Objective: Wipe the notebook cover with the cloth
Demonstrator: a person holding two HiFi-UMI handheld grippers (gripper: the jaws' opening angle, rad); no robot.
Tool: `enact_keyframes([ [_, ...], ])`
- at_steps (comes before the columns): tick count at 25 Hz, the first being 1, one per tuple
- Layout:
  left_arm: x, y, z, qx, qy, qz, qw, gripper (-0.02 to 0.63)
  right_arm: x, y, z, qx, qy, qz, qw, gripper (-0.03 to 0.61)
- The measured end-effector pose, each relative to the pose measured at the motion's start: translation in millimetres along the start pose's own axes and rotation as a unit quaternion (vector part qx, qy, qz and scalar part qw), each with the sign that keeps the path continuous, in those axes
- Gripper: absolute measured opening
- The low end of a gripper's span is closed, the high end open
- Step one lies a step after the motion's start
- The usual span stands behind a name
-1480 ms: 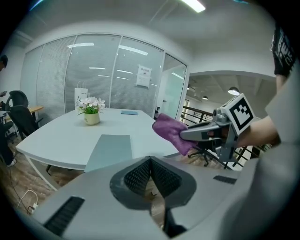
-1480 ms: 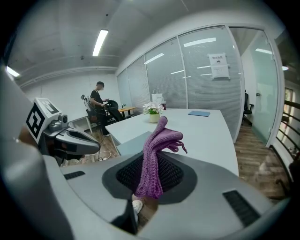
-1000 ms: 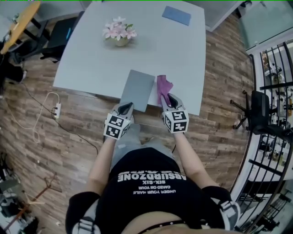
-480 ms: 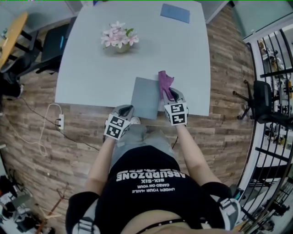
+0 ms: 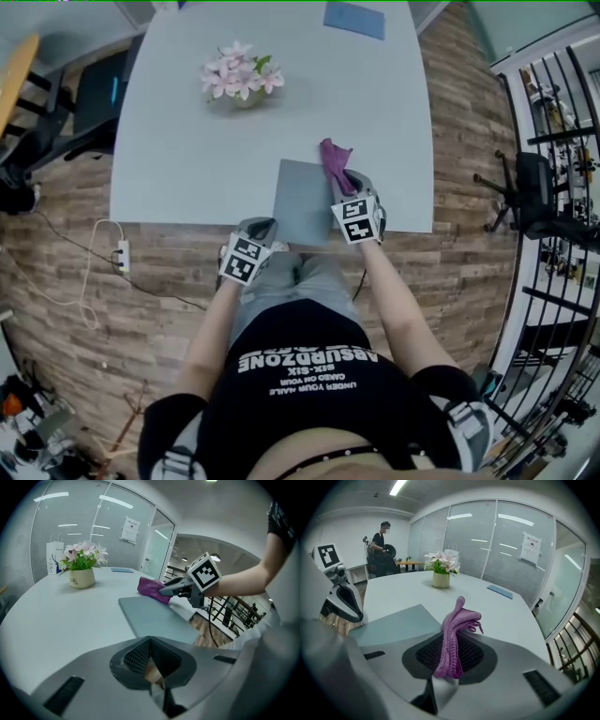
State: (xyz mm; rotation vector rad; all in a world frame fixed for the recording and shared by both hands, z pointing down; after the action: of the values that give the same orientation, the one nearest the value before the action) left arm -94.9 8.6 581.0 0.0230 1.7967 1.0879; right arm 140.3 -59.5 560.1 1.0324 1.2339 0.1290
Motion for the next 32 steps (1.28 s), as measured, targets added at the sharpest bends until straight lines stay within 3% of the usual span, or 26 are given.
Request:
enact_keyframes([
  [5, -6.3, 5.1, 1.2, -0.006, 0.012, -0.008, 0.9999, 0.017, -3.9, 2.5, -6.5, 0.035, 0.001, -0.001, 0.999, 0.083],
  [12, -12.7, 4.2, 3.6, -0.035, 0.004, -0.013, 0.9993, 0.017, -5.9, 5.2, -10.0, 0.033, -0.007, 0.017, 0.999, 0.081],
  [32, -11.9, 8.6, 5.8, -0.004, -0.015, -0.002, 0.9999, 0.017, 20.9, 34.2, -64.4, 0.018, -0.053, 0.029, 0.998, 0.083],
])
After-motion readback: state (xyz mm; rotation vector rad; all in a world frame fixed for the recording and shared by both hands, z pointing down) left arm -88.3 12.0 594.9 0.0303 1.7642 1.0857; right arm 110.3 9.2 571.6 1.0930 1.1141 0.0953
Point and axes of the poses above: the fingertips, and each gripper's own axes: x backward along the fingers, z to its right, y out of its underside, the point moved 8 cm from there along x, backward along the fingers, and after that the axes turned 12 degrees about -y, right-handed, at the moved point
